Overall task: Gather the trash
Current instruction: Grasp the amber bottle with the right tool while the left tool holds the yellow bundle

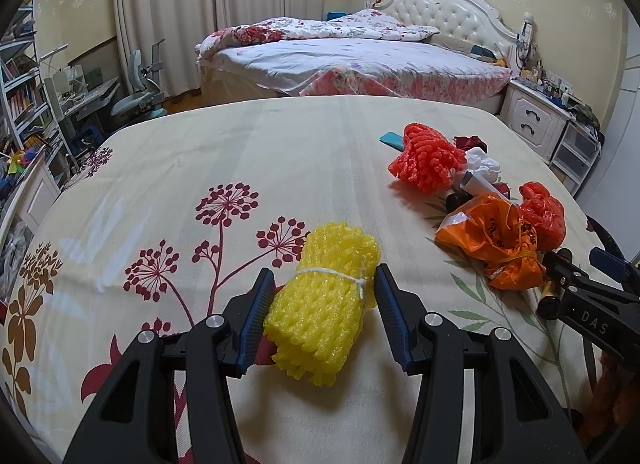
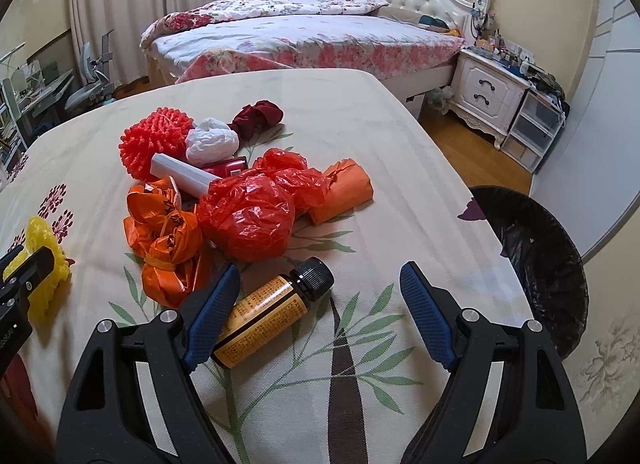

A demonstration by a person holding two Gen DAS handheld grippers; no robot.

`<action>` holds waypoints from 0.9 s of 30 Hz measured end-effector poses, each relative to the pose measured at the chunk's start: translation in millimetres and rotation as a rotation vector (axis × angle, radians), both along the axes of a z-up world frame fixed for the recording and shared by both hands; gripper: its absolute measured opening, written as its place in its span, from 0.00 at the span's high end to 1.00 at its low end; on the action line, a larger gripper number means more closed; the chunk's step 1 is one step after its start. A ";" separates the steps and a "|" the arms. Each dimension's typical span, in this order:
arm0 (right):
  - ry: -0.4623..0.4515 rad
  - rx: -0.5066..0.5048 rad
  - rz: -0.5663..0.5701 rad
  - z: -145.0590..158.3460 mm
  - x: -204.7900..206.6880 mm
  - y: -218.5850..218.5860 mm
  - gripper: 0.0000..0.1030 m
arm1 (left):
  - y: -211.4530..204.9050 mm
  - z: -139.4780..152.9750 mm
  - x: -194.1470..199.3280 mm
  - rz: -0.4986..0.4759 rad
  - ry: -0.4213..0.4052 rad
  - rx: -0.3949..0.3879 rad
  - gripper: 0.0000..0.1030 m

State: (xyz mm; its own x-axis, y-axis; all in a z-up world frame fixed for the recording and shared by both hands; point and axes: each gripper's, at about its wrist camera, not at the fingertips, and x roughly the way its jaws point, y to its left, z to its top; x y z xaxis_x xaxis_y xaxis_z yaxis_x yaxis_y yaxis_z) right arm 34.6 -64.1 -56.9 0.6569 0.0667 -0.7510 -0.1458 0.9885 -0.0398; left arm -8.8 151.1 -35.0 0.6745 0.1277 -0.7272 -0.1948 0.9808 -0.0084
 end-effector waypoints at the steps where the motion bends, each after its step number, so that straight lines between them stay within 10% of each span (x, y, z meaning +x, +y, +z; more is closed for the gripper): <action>1: -0.003 0.002 -0.006 0.3 -0.4 -2.8 0.33 | 0.2 -0.8 -0.8 0.000 -0.001 0.001 0.50; 14: 0.040 0.052 0.005 -4.3 1.5 -17.7 0.70 | 5.4 -0.6 1.8 0.003 0.000 0.015 0.50; 27: 0.029 0.074 0.021 -5.0 -10.9 -26.1 0.82 | 2.3 2.0 3.8 0.010 0.003 0.043 0.50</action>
